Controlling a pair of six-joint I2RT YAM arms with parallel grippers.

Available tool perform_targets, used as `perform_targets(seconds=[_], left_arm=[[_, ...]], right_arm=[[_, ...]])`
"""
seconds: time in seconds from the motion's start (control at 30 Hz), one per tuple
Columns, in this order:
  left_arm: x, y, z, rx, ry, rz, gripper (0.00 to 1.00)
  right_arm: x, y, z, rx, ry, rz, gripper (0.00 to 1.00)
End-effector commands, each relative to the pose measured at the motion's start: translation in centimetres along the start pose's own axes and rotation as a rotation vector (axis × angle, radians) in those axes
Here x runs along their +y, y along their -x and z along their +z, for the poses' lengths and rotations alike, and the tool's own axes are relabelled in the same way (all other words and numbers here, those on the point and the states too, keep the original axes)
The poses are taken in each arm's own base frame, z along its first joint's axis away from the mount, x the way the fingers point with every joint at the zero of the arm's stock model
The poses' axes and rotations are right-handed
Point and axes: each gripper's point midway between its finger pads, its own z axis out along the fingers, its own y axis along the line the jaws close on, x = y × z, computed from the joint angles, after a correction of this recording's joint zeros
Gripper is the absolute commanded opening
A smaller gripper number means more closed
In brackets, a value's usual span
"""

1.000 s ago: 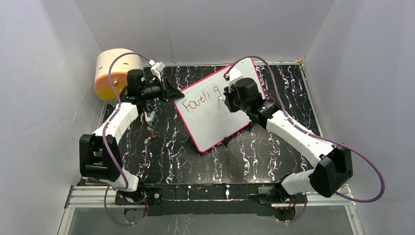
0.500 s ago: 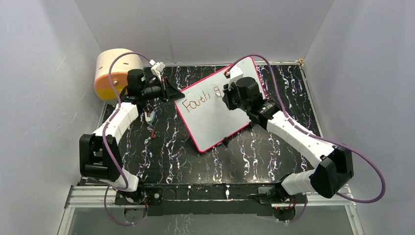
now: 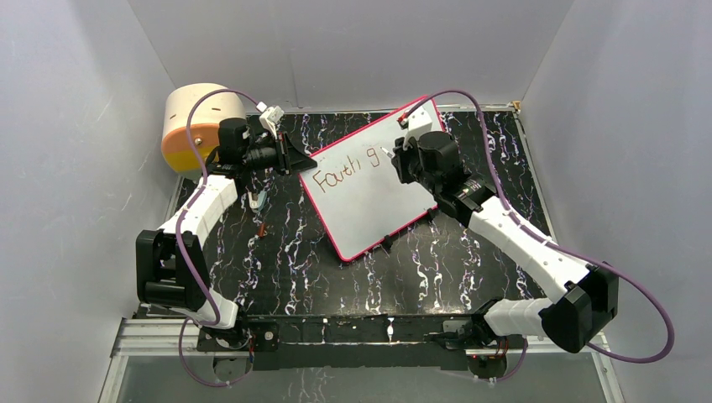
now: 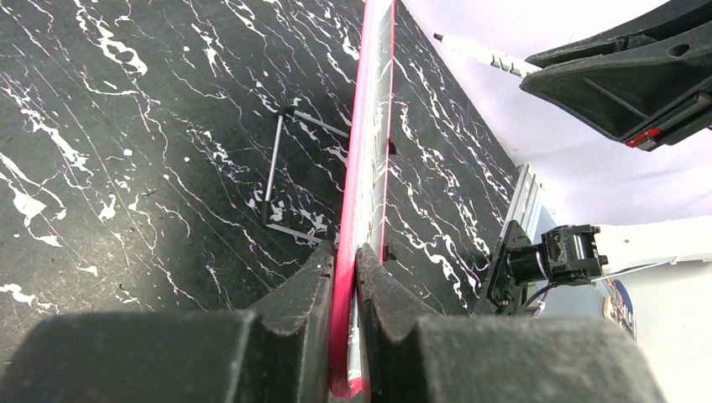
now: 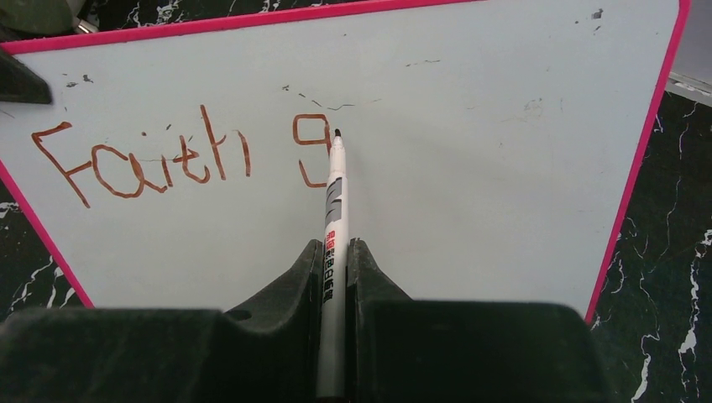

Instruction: Write a sentence on the whiteboard

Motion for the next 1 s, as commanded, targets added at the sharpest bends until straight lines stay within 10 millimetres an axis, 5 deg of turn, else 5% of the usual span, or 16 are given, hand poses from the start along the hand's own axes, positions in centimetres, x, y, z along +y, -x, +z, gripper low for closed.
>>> perform_targets(seconds=[0.0,0.97], left_arm=[[2.0,-2.6,0.8,0.070,0.086,-0.038,0.00],[2.0,-2.8,0.7,0.083,0.086,-0.045,0.00]], right_arm=[[-0.6,2.1,0.1,-0.078,-0.024,0.010,0.00],[-0.1,2.0,2.2,-0.076,0.003,-0.051,0.00]])
